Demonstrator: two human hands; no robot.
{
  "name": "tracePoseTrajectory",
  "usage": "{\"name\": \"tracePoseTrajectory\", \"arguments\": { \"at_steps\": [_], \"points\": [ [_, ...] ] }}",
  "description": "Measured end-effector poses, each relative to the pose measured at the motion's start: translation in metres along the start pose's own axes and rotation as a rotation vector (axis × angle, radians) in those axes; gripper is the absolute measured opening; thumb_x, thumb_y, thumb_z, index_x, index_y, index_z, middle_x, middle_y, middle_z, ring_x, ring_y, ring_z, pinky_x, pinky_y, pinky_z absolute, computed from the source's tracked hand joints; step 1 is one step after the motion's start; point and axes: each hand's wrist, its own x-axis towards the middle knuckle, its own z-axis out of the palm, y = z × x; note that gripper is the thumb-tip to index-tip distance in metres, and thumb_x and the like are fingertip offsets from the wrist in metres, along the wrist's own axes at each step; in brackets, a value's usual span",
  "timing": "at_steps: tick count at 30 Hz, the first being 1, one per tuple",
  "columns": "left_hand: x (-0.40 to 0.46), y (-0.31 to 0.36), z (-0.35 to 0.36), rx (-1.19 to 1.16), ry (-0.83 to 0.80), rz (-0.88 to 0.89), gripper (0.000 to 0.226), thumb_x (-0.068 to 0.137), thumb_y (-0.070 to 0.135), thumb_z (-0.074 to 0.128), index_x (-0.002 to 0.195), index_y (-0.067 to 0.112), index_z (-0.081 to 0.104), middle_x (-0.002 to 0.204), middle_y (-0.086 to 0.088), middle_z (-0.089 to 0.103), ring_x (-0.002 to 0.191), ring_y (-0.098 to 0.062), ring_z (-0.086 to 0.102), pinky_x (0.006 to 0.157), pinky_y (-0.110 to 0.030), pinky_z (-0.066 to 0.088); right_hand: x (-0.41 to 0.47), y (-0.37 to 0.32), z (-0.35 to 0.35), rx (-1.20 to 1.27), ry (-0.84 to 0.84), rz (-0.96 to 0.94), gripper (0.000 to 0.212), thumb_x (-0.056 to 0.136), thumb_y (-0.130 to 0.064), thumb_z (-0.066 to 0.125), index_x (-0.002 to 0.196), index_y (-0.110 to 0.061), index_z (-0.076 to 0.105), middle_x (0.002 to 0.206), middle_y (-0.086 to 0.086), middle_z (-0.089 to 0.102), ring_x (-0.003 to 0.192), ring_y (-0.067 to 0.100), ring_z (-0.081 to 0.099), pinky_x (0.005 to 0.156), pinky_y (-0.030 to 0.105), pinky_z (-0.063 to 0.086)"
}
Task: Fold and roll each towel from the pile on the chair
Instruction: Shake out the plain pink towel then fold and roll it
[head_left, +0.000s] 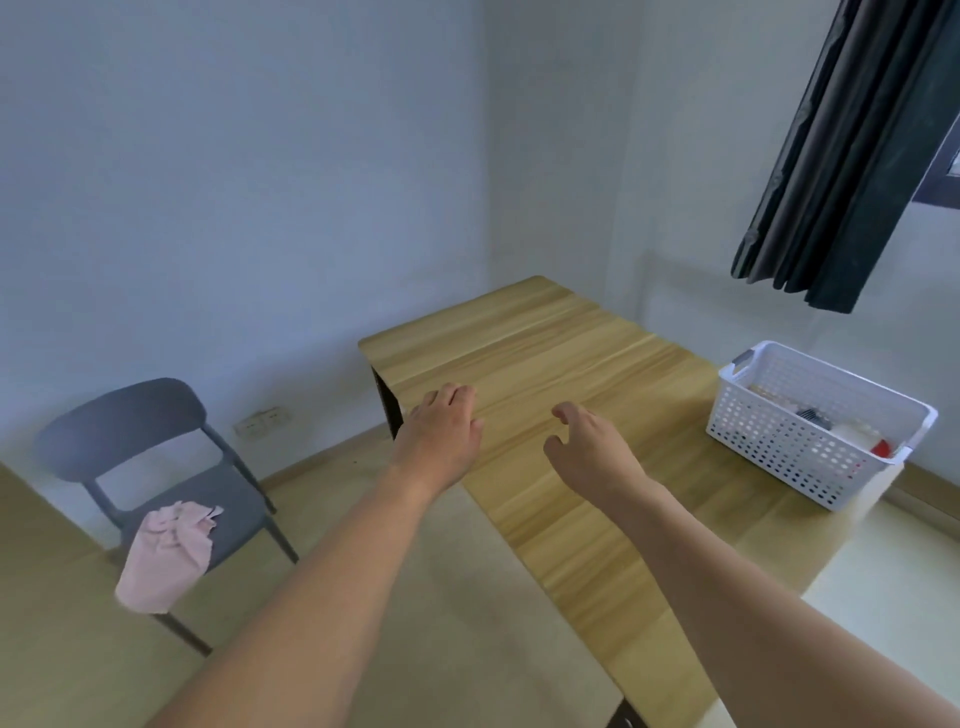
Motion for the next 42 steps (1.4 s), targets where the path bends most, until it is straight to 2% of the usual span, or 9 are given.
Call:
{"name": "tracePoseTrajectory", "arguments": {
  "at_steps": [8, 12, 20, 25, 29, 36, 39, 42],
  "points": [
    [-0.04, -0.108, -0.019, -0.026, -0.016, -0.081, 0.043, 0.1, 0.025, 0.037, 0.141, 0.012, 0.038, 0.143, -0.006, 0.043, 0.128, -0.025, 0.041, 0.104, -0.037, 0.037, -0.007, -0.082, 0.057, 0.002, -0.009, 0.012, 0.05, 0.094, -0.02, 0.045, 0.143, -0.011, 0.036, 0.144, 0.007, 0.044, 0.131, 0.024, 0.042, 0.102, 0.031, 0.036],
    [-0.066, -0.166, -0.02, -0.052, -0.045, -0.069, 0.043, 0.099, 0.024, 0.035, 0.141, 0.013, 0.039, 0.142, -0.005, 0.044, 0.127, -0.024, 0.042, 0.104, -0.037, 0.038, -0.012, -0.134, 0.109, 0.014, -0.053, 0.01, 0.051, 0.094, -0.02, 0.044, 0.143, -0.013, 0.036, 0.144, 0.005, 0.043, 0.13, 0.022, 0.042, 0.1, 0.031, 0.036],
    [-0.104, -0.354, -0.052, -0.077, -0.031, -0.053, 0.041, 0.099, 0.022, 0.037, 0.138, 0.012, 0.042, 0.139, -0.006, 0.046, 0.125, -0.023, 0.044, 0.103, -0.037, 0.038, -0.011, -0.283, 0.232, 0.032, -0.046, 0.038, 0.049, 0.095, -0.022, 0.045, 0.143, -0.015, 0.036, 0.146, 0.001, 0.041, 0.131, 0.019, 0.042, 0.104, 0.031, 0.035],
    [-0.132, -0.463, -0.063, -0.102, -0.09, -0.107, 0.037, 0.097, 0.02, 0.037, 0.132, 0.011, 0.046, 0.134, -0.008, 0.05, 0.12, -0.025, 0.047, 0.1, -0.037, 0.041, -0.014, -0.36, 0.293, 0.014, -0.129, 0.056, 0.046, 0.094, -0.022, 0.047, 0.139, -0.017, 0.041, 0.14, 0.002, 0.047, 0.121, 0.019, 0.049, 0.092, 0.026, 0.038],
    [-0.145, -0.532, -0.067, -0.122, -0.096, -0.172, 0.038, 0.097, 0.019, 0.038, 0.134, 0.011, 0.045, 0.135, -0.007, 0.049, 0.121, -0.024, 0.046, 0.1, -0.036, 0.039, 0.007, -0.409, 0.332, 0.023, -0.15, 0.033, 0.049, 0.095, -0.021, 0.046, 0.143, -0.015, 0.037, 0.146, 0.003, 0.042, 0.13, 0.02, 0.044, 0.103, 0.029, 0.036],
    [-0.174, -0.683, -0.08, -0.118, -0.12, -0.304, 0.037, 0.098, 0.02, 0.04, 0.133, 0.013, 0.046, 0.136, -0.004, 0.049, 0.123, -0.023, 0.046, 0.097, -0.034, 0.039, 0.047, -0.52, 0.445, 0.089, -0.301, -0.006, 0.051, 0.095, -0.02, 0.046, 0.145, -0.017, 0.036, 0.147, 0.001, 0.041, 0.131, 0.019, 0.043, 0.102, 0.03, 0.038],
    [-0.169, -0.758, -0.085, -0.144, -0.148, -0.333, 0.033, 0.097, 0.022, 0.04, 0.128, 0.012, 0.049, 0.129, -0.006, 0.052, 0.115, -0.024, 0.049, 0.091, -0.036, 0.044, 0.071, -0.564, 0.487, 0.095, -0.28, 0.048, 0.048, 0.095, -0.019, 0.045, 0.143, -0.017, 0.038, 0.145, 0.001, 0.043, 0.128, 0.019, 0.045, 0.101, 0.03, 0.04],
    [-0.16, -0.816, -0.082, -0.168, -0.2, -0.311, 0.027, 0.096, 0.022, 0.041, 0.119, 0.013, 0.052, 0.119, -0.005, 0.055, 0.099, -0.019, 0.051, 0.079, -0.032, 0.045, 0.082, -0.595, 0.521, 0.127, -0.288, 0.115, 0.046, 0.096, -0.018, 0.045, 0.142, -0.016, 0.039, 0.14, 0.003, 0.046, 0.121, 0.02, 0.049, 0.091, 0.027, 0.043]
  ]
}}
